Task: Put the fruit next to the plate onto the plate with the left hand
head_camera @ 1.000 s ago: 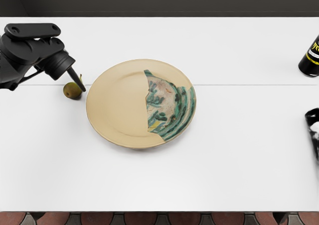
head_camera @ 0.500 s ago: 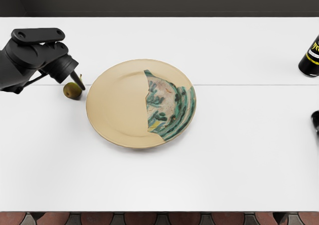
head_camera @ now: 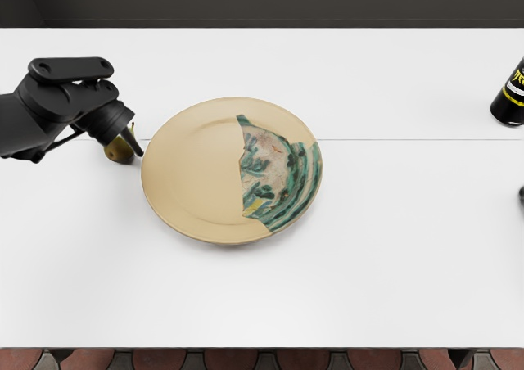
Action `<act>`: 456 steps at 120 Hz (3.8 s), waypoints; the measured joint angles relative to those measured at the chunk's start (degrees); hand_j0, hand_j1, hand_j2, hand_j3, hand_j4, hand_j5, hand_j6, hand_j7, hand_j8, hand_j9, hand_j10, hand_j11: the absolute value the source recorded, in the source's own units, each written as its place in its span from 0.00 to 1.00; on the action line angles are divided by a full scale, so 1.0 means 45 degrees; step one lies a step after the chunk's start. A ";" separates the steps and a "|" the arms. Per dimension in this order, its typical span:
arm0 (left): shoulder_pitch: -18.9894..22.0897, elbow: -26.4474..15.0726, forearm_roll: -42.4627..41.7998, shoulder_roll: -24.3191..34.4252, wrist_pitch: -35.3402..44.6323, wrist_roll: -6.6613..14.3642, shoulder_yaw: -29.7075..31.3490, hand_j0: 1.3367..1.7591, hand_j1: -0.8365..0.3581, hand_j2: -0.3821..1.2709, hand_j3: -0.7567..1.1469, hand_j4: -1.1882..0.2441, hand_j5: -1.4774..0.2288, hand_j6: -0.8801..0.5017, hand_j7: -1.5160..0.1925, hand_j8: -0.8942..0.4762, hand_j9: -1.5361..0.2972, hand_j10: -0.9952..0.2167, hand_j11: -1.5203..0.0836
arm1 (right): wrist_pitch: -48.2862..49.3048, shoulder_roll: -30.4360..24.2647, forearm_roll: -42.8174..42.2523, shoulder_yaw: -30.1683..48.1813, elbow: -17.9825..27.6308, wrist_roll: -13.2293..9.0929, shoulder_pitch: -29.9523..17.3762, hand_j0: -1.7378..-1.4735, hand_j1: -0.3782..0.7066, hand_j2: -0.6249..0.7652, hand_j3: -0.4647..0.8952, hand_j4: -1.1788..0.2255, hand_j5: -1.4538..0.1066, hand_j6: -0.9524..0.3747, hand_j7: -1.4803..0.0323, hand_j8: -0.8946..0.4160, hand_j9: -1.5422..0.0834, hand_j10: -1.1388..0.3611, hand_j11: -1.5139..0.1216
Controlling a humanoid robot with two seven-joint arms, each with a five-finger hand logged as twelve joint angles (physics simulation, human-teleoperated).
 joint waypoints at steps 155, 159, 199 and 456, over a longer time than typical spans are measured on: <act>0.0087 -0.0327 -0.0361 0.0054 0.0048 0.0000 0.0501 0.76 0.61 0.28 0.40 0.56 0.57 0.36 0.60 0.37 0.57 0.50 0.64 | 0.0000 0.0000 0.0000 0.0000 0.0000 -0.0001 0.0001 0.30 0.05 0.45 0.34 0.82 0.91 0.70 0.96 0.66 0.93 0.74 0.91; 0.0079 -0.0334 -0.0359 0.0031 0.0099 0.0000 0.0524 0.76 0.61 0.28 0.40 0.56 0.57 0.36 0.59 0.37 0.56 0.50 0.64 | 0.0000 0.0000 0.0000 0.0000 0.0000 0.0000 0.0001 0.30 0.05 0.45 0.34 0.82 0.91 0.70 0.96 0.66 0.93 0.74 0.91; -0.0015 -0.0374 -0.0187 -0.0506 0.0878 0.0000 0.1037 0.76 0.60 0.28 0.40 0.55 0.57 0.35 0.59 0.37 0.56 0.50 0.63 | 0.0001 0.0000 0.0000 0.0000 0.0000 -0.0004 0.0002 0.30 0.05 0.45 0.34 0.82 0.91 0.70 0.96 0.66 0.93 0.74 0.91; 0.0387 -0.0406 0.0079 -0.0855 0.1179 0.0013 0.1140 0.73 0.41 0.44 0.40 0.70 0.27 0.54 0.30 0.47 0.29 0.49 0.33 | -0.0001 0.0000 0.0000 -0.0001 0.0000 -0.0003 0.0002 0.30 0.05 0.45 0.34 0.82 0.91 0.70 0.96 0.66 0.93 0.74 0.91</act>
